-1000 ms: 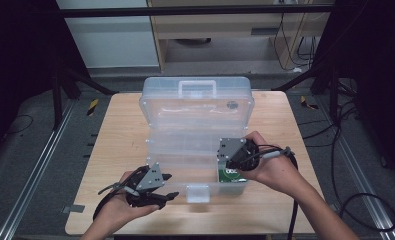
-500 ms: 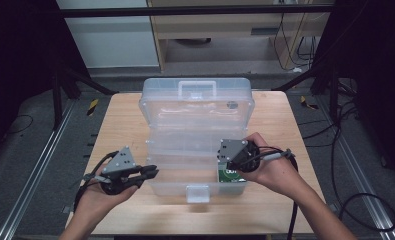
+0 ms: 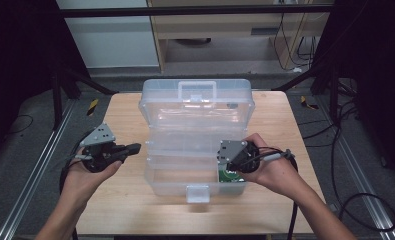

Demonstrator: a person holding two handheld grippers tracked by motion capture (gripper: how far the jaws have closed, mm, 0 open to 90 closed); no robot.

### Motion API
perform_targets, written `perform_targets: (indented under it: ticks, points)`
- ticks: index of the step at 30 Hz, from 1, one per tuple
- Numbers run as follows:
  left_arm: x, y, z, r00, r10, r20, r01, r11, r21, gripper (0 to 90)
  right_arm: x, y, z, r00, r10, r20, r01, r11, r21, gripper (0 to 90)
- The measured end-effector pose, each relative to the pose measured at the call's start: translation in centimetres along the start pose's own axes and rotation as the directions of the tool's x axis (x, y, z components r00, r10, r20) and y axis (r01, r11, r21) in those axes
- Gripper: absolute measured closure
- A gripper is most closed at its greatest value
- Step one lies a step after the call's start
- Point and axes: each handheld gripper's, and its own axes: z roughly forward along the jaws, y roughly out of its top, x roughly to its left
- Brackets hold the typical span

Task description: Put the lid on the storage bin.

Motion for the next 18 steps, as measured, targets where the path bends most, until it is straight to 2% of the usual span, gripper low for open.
perform_targets:
  ticks: [2,3,7,12,18]
  points:
    - [0.4,0.3,0.2,0.9981,0.019,-0.058,-0.019,0.9998,-0.002,90.0,0.1,0.0,0.0,1.0,0.003,0.002,-0.003,1.0,-0.003,82.2]
    - [0.5,0.4,0.2,0.9974,0.017,-0.07,-0.017,0.9998,-0.007,90.0,0.1,0.0,0.0,1.0,0.001,0.002,-0.001,1.0,-0.003,82.2]
    - [1.2,1.0,0.4,0.9983,-0.032,-0.049,0.03,0.9987,-0.041,90.0,0.0,0.0,0.0,1.0,-0.006,-0.006,0.006,1.0,-0.003,82.2]
    - [2.4,1.8,0.8,0.9951,-0.098,-0.016,0.096,0.9925,-0.075,90.0,0.0,0.0,0.1,1.0,-0.007,-0.004,0.007,1.0,-0.004,82.1]
    - [3.3,2.5,1.6,0.9944,-0.105,-0.001,0.105,0.9922,-0.068,90.0,0.1,-0.1,0.0,0.9999,-0.007,-0.007,0.007,1.0,-0.003,81.9]
